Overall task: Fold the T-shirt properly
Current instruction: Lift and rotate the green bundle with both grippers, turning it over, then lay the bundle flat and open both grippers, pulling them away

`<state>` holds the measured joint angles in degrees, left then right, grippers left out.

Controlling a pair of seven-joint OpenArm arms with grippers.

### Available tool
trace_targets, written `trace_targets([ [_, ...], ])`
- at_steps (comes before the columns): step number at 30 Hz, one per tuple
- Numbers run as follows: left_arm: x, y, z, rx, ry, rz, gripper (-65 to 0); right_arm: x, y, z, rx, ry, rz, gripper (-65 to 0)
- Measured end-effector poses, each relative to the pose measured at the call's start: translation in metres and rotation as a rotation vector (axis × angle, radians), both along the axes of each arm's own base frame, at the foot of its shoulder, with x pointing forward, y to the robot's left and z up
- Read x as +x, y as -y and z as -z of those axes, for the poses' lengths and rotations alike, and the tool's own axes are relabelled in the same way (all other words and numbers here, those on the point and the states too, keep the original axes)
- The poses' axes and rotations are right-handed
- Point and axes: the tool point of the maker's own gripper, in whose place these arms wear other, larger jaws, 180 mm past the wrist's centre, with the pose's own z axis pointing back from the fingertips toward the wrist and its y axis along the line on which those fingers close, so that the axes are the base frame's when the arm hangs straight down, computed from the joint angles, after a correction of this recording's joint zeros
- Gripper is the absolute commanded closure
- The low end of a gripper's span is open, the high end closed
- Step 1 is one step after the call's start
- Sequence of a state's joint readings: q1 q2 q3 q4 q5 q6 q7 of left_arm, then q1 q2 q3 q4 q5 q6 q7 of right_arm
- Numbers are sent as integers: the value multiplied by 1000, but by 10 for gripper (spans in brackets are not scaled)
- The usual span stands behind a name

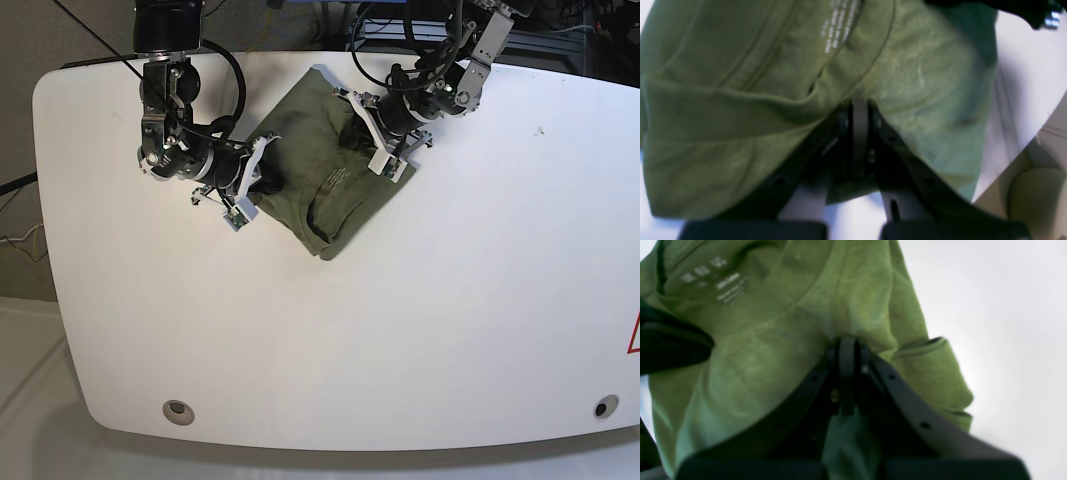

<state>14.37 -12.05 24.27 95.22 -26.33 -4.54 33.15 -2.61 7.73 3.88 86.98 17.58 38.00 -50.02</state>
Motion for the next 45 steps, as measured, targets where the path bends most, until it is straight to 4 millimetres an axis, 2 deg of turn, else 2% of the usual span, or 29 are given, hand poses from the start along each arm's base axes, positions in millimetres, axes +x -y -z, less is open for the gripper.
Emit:
trace_targets([
  [6, 11, -2, 0, 15, 9, 3, 0, -6, 7, 1, 44, -8, 86, 0],
  [18, 53, -9, 2, 38, 46, -9, 0, -33, 25, 0, 52, -19, 204, 0],
  [24, 73, -14, 1, 60, 60, -15, 0, -37, 31, 0, 69, -24, 242, 0],
  [39, 90, -23, -2, 102, 77, -27, 0, -41, 22, 5, 35, -7, 271, 0],
  [45, 93, -25, -6, 119, 87, -30, 0, -38, 24, -2, -15, 8, 248, 0],
])
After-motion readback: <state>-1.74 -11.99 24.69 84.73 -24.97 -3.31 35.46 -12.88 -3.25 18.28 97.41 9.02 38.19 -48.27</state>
